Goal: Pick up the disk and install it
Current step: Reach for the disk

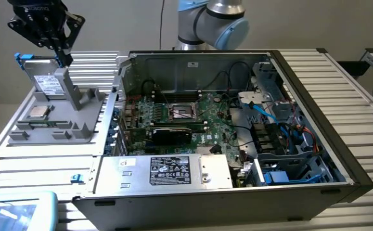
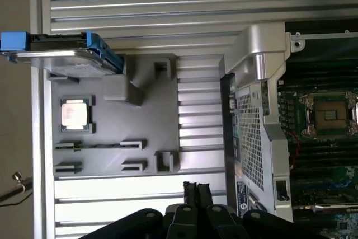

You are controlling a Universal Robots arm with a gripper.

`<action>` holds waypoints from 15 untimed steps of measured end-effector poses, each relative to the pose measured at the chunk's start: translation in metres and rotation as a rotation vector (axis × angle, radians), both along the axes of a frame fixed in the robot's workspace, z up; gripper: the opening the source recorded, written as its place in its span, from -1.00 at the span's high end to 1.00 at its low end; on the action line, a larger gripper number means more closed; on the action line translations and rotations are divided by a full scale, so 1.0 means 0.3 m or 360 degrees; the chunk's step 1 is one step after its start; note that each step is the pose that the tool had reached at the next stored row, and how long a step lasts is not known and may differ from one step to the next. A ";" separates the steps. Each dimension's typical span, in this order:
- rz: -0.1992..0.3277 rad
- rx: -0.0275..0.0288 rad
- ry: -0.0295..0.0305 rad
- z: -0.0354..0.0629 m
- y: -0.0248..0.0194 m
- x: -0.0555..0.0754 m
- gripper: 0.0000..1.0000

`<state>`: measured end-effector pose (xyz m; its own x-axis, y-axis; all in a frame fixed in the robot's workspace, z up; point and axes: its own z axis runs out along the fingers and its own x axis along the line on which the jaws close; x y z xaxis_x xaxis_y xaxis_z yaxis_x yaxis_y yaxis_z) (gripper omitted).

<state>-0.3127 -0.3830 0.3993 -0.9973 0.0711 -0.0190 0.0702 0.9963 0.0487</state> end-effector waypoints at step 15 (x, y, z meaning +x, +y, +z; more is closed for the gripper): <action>0.0000 0.00436 0.00008 -0.036 0.127 -0.088 0.79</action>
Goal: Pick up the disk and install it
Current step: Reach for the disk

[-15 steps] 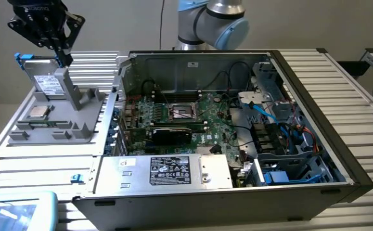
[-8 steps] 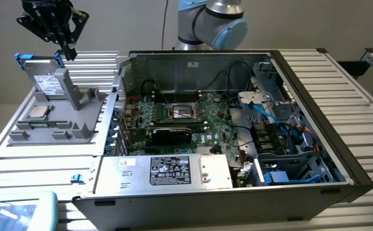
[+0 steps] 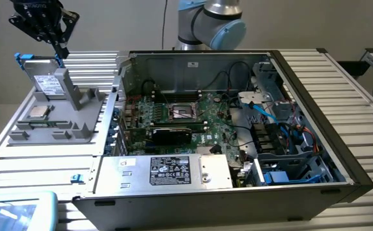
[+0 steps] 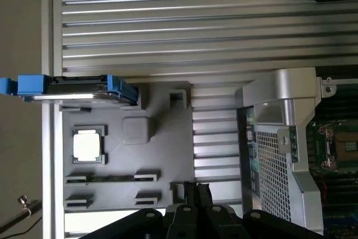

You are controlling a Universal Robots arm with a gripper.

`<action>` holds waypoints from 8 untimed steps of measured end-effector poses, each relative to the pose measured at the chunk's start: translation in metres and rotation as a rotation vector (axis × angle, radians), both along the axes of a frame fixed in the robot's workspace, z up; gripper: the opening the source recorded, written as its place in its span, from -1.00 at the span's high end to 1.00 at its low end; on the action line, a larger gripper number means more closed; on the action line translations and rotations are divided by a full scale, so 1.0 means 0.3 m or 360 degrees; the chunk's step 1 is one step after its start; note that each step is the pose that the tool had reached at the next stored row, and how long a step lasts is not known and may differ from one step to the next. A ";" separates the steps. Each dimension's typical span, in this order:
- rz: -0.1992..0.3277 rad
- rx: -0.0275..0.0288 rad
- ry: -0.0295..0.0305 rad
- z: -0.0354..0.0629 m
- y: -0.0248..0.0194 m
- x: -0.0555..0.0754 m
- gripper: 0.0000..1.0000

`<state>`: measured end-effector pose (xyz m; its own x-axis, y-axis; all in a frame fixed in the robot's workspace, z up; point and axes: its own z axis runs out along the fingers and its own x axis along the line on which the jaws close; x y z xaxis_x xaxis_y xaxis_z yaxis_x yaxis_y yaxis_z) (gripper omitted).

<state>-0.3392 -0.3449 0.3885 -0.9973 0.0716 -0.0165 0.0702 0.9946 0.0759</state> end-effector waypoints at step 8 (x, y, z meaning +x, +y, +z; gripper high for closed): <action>0.0000 0.00114 0.00012 -0.010 0.027 -0.073 0.79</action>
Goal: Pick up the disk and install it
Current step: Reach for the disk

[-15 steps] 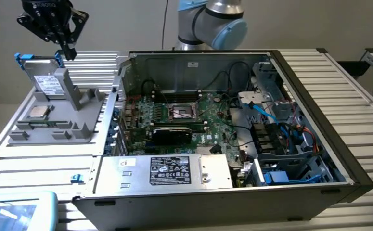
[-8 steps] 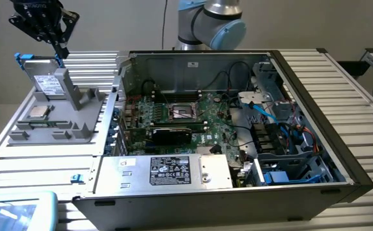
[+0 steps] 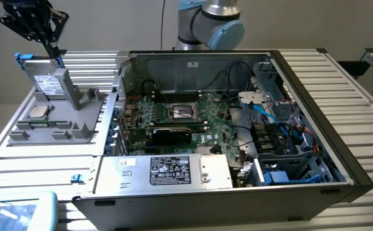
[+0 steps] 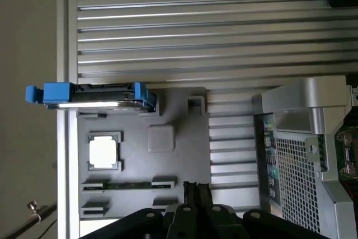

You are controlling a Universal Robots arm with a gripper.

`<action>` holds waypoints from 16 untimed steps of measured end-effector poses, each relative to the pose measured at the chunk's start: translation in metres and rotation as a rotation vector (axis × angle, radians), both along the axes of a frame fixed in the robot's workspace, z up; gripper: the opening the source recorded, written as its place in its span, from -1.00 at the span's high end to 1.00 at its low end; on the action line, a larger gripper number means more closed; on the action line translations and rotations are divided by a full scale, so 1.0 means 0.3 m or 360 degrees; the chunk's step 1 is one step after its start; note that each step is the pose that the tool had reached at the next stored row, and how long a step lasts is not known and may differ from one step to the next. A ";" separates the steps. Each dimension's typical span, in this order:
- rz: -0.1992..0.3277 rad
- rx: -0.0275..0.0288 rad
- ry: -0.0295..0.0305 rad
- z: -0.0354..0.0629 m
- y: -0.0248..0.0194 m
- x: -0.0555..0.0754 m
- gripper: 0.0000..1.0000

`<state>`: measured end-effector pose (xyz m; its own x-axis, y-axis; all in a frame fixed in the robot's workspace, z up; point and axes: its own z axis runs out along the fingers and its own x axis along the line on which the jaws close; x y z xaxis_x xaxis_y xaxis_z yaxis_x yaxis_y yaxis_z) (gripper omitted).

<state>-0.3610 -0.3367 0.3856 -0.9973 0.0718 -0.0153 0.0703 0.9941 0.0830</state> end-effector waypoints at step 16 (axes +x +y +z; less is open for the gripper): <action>0.0000 -0.00644 0.00242 -0.008 0.087 -0.133 0.79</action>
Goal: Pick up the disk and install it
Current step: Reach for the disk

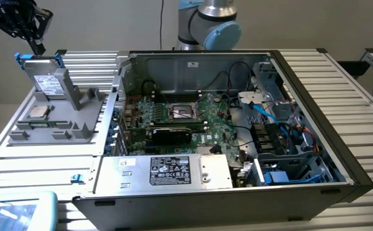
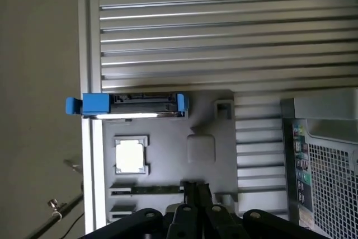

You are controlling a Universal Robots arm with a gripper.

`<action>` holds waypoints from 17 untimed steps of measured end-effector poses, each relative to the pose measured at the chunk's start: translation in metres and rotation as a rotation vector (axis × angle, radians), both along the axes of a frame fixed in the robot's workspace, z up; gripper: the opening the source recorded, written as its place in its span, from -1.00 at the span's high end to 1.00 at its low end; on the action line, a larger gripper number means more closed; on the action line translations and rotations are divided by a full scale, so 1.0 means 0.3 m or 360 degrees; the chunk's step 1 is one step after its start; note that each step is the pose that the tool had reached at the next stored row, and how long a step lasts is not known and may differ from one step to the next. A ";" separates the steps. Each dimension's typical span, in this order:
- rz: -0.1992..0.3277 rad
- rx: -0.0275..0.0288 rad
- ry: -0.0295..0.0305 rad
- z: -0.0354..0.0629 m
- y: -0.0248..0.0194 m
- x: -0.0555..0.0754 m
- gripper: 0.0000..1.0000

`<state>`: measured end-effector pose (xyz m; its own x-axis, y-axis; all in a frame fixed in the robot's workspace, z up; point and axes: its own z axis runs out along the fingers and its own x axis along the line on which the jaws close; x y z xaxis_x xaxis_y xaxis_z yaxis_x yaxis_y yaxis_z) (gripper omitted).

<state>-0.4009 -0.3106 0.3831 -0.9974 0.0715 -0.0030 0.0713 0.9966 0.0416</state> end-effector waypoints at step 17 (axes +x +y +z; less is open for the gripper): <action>0.0000 -0.00024 0.00004 0.000 0.135 -0.182 0.79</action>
